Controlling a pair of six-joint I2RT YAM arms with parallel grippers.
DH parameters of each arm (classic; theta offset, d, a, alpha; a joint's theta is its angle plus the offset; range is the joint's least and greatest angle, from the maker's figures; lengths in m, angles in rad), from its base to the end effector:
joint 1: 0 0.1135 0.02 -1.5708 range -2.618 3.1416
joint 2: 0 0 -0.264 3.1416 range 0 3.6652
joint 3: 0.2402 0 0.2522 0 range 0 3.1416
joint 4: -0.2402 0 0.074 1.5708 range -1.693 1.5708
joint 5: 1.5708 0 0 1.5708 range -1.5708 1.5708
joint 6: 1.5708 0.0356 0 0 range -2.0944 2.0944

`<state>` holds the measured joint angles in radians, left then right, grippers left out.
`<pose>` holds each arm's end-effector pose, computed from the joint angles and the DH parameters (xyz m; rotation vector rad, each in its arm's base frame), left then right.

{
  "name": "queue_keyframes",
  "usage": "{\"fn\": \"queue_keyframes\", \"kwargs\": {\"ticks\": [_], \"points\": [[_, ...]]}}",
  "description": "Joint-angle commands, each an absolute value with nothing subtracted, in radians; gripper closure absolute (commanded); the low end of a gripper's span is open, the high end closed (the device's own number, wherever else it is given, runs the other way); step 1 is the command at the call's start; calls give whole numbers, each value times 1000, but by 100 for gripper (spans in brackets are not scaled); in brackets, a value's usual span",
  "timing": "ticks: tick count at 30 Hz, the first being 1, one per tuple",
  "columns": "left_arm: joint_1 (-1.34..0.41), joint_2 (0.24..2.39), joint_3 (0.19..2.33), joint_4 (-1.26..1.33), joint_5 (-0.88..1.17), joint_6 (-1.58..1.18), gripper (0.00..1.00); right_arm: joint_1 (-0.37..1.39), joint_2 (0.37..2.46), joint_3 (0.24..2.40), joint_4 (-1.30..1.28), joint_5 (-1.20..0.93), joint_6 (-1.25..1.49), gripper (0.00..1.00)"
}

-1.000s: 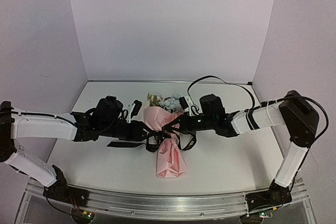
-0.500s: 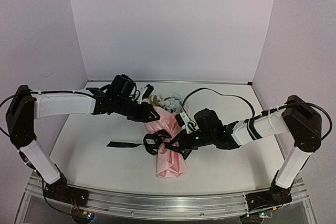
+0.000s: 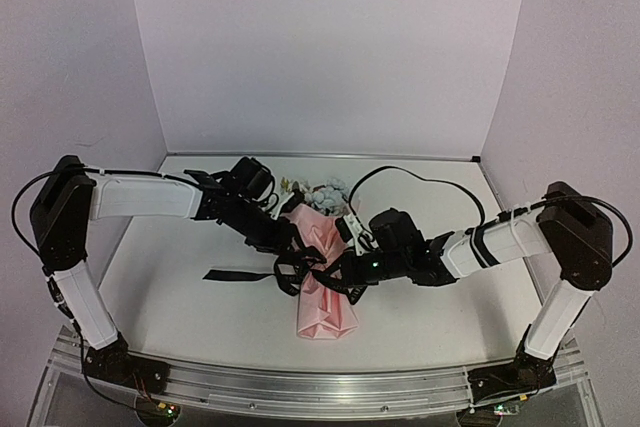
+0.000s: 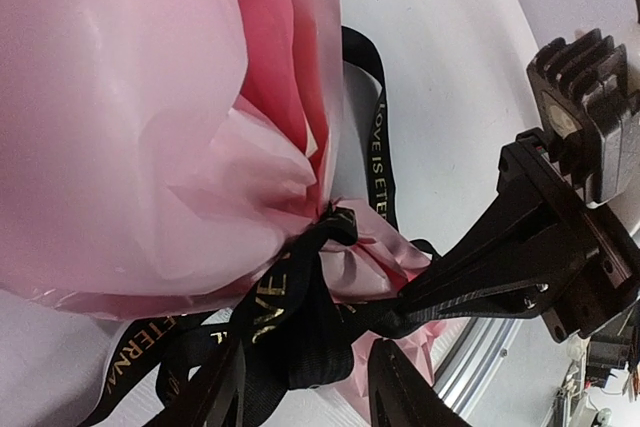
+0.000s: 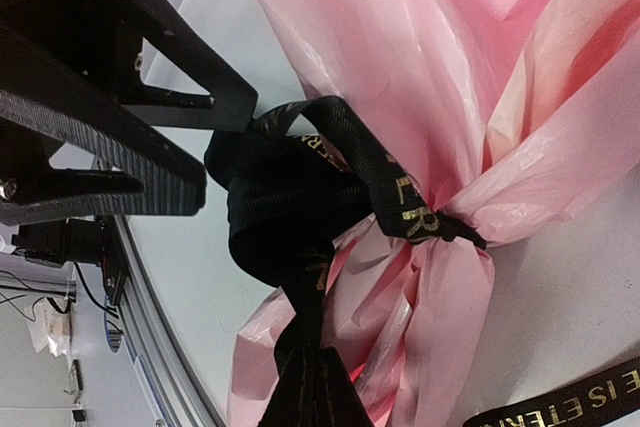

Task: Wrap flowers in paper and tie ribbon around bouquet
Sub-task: Cross the ribbon over the folded bouquet.

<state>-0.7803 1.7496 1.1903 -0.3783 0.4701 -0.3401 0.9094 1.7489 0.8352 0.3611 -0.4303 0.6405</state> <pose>0.2509 -0.2710 0.2089 0.7879 2.5615 -1.0071 0.2060 0.2888 0.1602 -0.6047 2.3120 1.2968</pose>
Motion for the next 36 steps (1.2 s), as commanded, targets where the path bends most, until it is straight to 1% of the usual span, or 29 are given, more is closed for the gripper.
{"fn": "queue_keyframes", "kwargs": {"ticks": [1, 4, 10, 14, 19, 21, 26, 34, 36], "points": [[-798, 1786, 1264, -404, 450, -303, 56, 915, 1724, 857, 368, -405, 621, 100], [-801, 1801, 1279, -397, 434, -305, 57, 915, 1721, 857, 370, -404, 619, 100], [-804, 1804, 1288, -392, 368, -318, 63, 915, 1710, 852, 368, -396, 611, 100], [-809, 1766, 1269, -387, 302, -320, 56, 915, 1706, 850, 368, -397, 604, 100], [-825, 1798, 1281, -408, 321, -301, 57, 914, 1708, 855, 368, -396, 601, 100], [-833, 1813, 1291, -409, 320, -298, 58, 914, 1709, 859, 368, -396, 600, 100], [-838, 1817, 1306, -385, 340, -304, 71, 915, 1709, 866, 368, -385, 594, 100], [-839, 1792, 1292, -348, 355, -307, 96, 913, 1709, 875, 369, -338, 574, 100], [-839, 1785, 1284, -342, 358, -307, 99, 912, 1715, 886, 370, -327, 574, 100]]}}
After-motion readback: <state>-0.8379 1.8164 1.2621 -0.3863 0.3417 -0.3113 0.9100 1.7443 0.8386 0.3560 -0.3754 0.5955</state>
